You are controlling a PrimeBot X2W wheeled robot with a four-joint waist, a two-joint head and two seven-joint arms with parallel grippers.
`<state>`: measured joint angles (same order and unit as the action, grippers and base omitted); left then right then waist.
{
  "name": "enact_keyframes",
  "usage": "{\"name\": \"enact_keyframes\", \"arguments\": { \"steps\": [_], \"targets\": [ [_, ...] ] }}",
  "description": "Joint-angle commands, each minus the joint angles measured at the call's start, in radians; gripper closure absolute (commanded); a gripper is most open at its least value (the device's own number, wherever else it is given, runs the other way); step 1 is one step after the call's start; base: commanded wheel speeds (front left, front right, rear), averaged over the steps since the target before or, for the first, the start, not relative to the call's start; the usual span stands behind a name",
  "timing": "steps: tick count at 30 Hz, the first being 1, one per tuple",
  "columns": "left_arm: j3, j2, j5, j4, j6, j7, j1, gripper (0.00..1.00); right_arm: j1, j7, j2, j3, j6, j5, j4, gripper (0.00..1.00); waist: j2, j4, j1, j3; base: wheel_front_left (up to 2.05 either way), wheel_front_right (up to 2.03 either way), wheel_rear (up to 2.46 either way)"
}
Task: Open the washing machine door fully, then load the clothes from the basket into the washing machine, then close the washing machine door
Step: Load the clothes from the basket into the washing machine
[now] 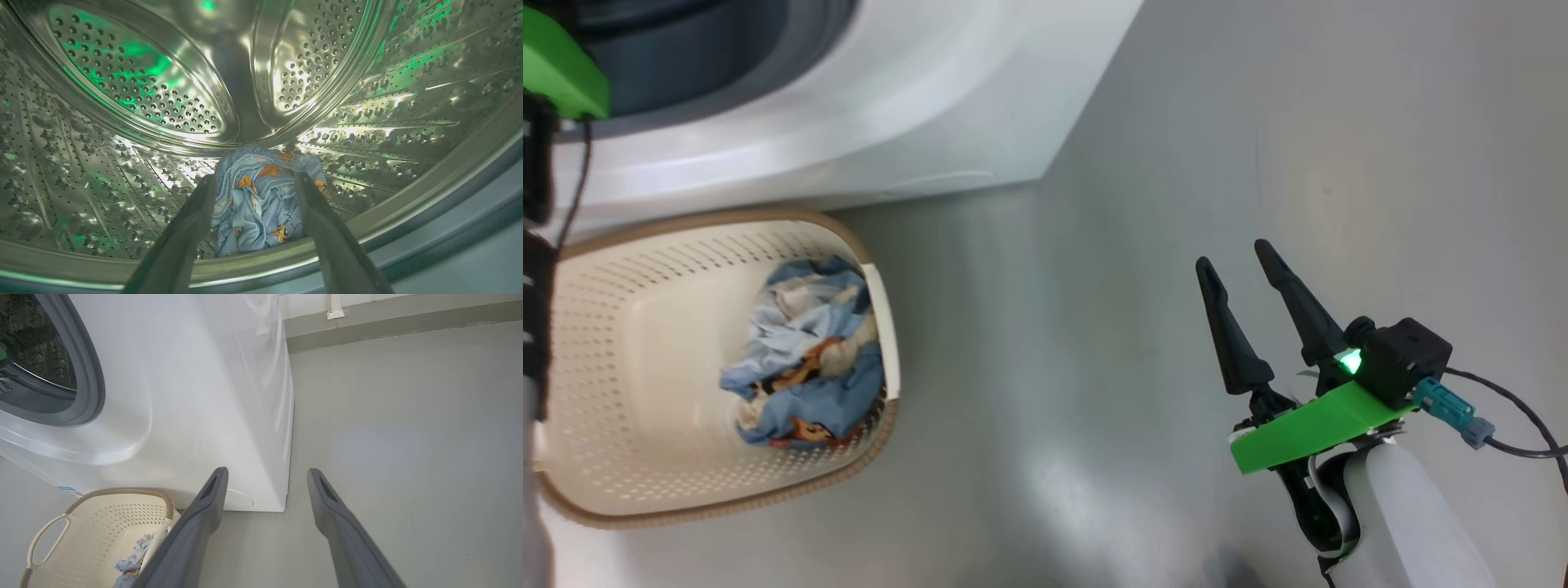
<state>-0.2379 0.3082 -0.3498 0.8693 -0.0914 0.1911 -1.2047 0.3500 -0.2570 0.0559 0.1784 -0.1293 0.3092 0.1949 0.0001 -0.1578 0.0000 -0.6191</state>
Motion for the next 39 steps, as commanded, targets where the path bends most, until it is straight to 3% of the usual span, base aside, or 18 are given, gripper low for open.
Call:
{"name": "enact_keyframes", "arguments": {
  "steps": [1,13,27,39],
  "targets": [
    [0.016,0.042,-0.009,-0.036,0.01,0.009,0.019,0.0,-0.03,-0.005,-0.006,0.016,-0.001,-0.002,-0.015,0.0,-0.0001,0.034,0.0,0.046,0.0,0.0,0.0],
    [0.015,0.021,-0.04,-0.247,0.053,0.02,0.238,0.0,-0.08,-0.005,-0.006,0.004,-0.001,-0.02,0.012,0.0,-0.0001,0.078,0.0,0.203,0.0,0.0,0.0],
    [0.045,0.079,-0.031,-0.654,0.18,0.039,0.673,0.0,-0.167,-0.005,-0.006,-0.012,-0.001,-0.056,0.006,0.0,-0.0001,0.105,0.0,0.402,0.0,0.0,0.0],
    [0.094,0.096,-0.042,-0.82,0.259,0.056,0.979,0.0,-0.222,-0.005,-0.006,-0.03,-0.001,-0.077,-0.01,0.0,-0.0001,0.102,0.0,0.483,0.0,0.0,0.0]
  ]
}}
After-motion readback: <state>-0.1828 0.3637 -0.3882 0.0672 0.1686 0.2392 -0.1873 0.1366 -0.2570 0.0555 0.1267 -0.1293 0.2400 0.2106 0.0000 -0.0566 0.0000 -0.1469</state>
